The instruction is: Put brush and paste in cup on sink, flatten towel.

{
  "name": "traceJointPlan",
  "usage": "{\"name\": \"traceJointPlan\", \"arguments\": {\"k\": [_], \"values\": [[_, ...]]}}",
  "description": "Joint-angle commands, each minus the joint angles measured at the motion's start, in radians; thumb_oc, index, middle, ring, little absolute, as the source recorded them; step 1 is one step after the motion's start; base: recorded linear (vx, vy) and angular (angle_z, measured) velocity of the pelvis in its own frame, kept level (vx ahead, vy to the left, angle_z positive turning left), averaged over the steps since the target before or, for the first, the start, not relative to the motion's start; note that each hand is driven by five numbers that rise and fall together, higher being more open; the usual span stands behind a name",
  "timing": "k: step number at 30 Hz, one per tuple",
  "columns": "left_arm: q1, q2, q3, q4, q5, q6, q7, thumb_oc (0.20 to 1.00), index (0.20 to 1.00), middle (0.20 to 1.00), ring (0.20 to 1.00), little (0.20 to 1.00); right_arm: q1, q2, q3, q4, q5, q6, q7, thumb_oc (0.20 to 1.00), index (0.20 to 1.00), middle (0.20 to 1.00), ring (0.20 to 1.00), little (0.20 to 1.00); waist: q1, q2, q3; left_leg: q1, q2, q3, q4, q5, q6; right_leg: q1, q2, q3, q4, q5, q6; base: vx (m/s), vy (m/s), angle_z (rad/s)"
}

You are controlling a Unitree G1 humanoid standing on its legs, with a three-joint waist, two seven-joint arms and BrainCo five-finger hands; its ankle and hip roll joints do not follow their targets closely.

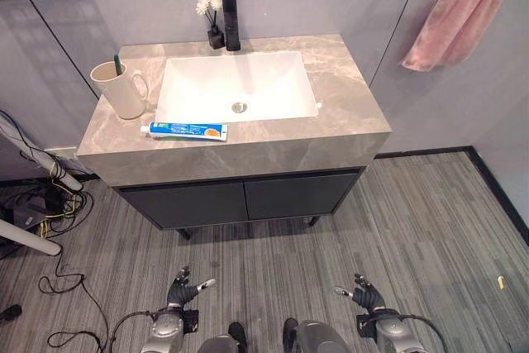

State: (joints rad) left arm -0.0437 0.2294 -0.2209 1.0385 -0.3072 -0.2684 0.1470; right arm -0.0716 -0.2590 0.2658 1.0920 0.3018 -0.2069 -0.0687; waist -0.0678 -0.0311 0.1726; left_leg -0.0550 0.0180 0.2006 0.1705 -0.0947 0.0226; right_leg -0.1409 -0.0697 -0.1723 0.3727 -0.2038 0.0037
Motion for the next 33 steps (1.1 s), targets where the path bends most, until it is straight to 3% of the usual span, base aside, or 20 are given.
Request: {"name": "traceJointPlan", "arguments": {"k": [1,19,33], "values": [[-0.014,0.014,-0.025,-0.025,0.01,-0.041,-0.003,1.0,1.0,1.0,1.0,1.0,-0.013,-0.009,0.005,-0.012,0.014,-0.052,-0.015,1.0,1.0,1.0,1.0,1.0,0.001,-0.02,-0.049,-0.002,0.024,-0.014,0.056,-0.004,-0.025,0.044,-0.069,0.006,-0.069,0.189,0.112,0.0,0.0,0.0],[0.01,0.005,-0.036,-0.008,0.031,-0.028,-0.014,1.0,1.0,1.0,1.0,1.0,-0.007,-0.014,0.015,-0.006,-0.004,-0.043,-0.01,1.0,1.0,1.0,1.0,1.0,0.008,-0.008,-0.075,0.073,0.008,-0.008,-0.073,0.035,-0.018,0.096,-0.049,0.003,-0.161,0.226,0.116,0.02,-0.005,0.0],[0.02,0.006,-0.028,-0.033,-0.025,-0.027,-0.034,1.0,1.0,1.0,1.0,1.0,0.016,-0.019,0.025,-0.041,0.0,-0.035,-0.012,1.0,1.0,1.0,1.0,1.0,0.007,0.025,-0.08,0.098,0.026,-0.019,-0.169,0.118,-0.055,0.128,-0.004,-0.007,-0.265,0.214,0.087,0.0,-0.069,0.0]]}}
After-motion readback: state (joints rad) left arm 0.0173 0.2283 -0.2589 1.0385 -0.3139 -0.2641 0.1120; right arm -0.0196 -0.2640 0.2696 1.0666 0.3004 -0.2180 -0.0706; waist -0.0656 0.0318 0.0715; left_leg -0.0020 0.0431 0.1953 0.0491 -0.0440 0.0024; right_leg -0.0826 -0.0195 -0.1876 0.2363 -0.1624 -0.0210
